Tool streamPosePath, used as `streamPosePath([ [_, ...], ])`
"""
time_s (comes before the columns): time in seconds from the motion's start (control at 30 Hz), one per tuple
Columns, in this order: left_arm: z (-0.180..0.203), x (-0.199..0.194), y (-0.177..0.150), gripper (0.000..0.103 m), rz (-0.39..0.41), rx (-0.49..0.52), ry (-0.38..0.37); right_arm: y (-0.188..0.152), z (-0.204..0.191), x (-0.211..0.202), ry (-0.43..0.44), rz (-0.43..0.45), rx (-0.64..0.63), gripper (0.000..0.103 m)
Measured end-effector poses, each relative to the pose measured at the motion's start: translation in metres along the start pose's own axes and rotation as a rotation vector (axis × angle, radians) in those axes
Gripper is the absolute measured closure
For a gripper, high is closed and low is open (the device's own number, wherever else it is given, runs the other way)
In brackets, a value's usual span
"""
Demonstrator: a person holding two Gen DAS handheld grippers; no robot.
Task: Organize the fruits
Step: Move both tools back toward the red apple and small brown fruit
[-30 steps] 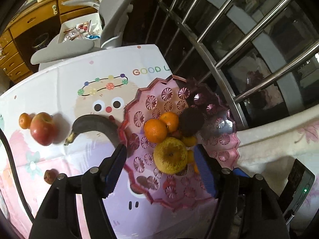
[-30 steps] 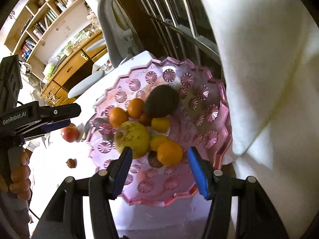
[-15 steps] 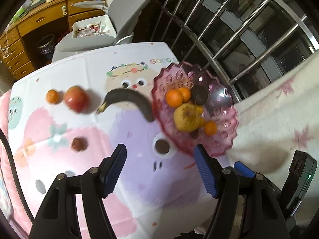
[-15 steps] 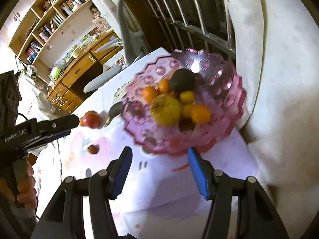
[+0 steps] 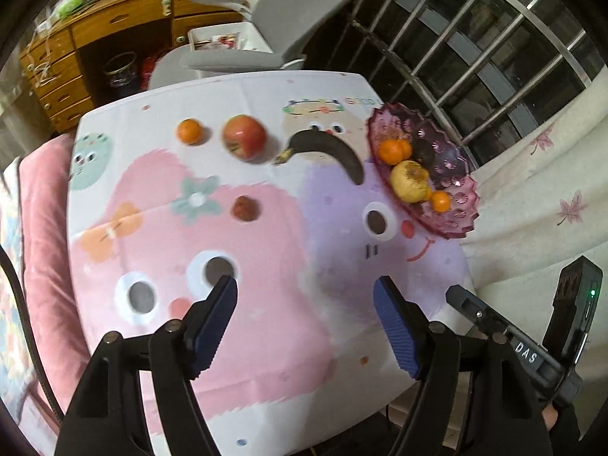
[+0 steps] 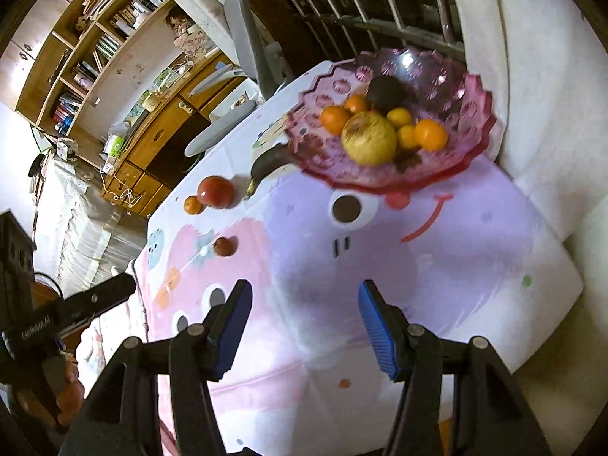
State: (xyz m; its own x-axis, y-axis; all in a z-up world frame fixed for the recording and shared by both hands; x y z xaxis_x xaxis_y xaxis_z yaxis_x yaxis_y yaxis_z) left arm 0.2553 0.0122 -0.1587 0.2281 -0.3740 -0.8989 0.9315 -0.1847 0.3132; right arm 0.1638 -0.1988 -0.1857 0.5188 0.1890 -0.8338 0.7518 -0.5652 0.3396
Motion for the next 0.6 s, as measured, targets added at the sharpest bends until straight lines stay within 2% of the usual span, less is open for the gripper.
streamPosePath([
  [0.2, -0.036, -0.006, -0.016, 0.03, -0.004, -0.057, 0.02, -0.004, -0.024, 0.014, 0.027, -0.042, -0.005, 0.044],
  [0.3, -0.046, -0.008, -0.021, 0.03, 0.009, -0.077, 0.022, 0.003, -0.038, 0.021, 0.04, -0.064, -0.021, 0.044],
  [0.4, -0.053, -0.008, -0.023, 0.03, 0.038, -0.095, 0.023, 0.011, -0.049, 0.027, 0.049, -0.083, -0.041, 0.036],
  [0.6, -0.061, 0.004, -0.02, 0.03, 0.073, -0.149, 0.013, 0.037, -0.067, 0.045, 0.057, -0.128, -0.122, 0.035],
])
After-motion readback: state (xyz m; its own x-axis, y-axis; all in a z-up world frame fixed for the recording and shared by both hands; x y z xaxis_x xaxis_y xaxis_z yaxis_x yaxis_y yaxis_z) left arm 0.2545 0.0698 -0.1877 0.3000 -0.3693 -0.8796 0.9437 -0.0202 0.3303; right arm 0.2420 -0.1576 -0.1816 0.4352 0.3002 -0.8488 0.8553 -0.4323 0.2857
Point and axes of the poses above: each gripper's, at about its wrist camera, not at the fingertips, and x roughly the way its jaws point, z to its right, y to its top, the point moved 7 cm from there along x, roughly the way its jaws point, and after that the axes turned 1 degree about -x, right-handed, at the moved point
